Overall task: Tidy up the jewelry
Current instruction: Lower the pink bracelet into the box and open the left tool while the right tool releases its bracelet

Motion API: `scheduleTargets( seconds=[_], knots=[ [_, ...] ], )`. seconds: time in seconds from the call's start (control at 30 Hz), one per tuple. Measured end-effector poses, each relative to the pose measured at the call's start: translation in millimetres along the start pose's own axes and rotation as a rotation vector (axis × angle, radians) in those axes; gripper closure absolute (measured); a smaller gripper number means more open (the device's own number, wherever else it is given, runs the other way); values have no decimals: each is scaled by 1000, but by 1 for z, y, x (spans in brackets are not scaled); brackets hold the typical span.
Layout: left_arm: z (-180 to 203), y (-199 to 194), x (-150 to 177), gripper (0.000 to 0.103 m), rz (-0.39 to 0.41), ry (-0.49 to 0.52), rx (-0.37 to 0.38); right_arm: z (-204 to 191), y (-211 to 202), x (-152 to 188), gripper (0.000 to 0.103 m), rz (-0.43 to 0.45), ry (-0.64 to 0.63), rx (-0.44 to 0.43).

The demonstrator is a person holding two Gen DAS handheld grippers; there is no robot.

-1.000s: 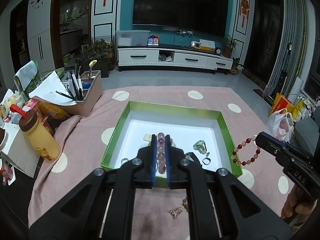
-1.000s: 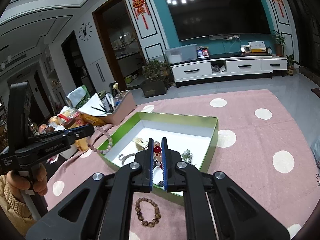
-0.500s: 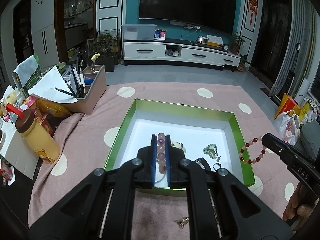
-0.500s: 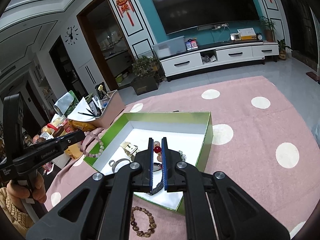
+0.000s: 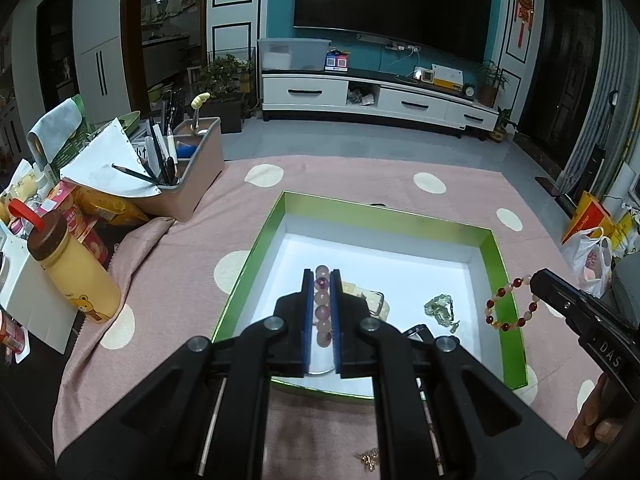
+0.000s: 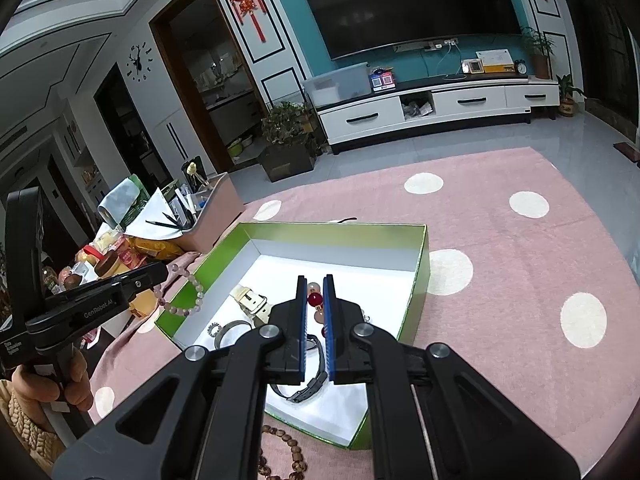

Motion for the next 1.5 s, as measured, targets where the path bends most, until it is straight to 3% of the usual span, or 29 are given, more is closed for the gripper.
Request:
scheduleTargets(
  seconds=[1.5],
  knots=[
    [-7,67,-3,96,-133,-13,-10,-22,69,-9,96,-152,-118,104]
  ],
)
Point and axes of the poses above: each gripper's, at about its wrist camera, not at the fingertips, and y roughly the way its jaws point, z to its right, x to its underside, the point moved 2 cm from there along y, roughly the way its jaws point, and after that the axes turned 2 degrees about -z, right-handed, at the moved point
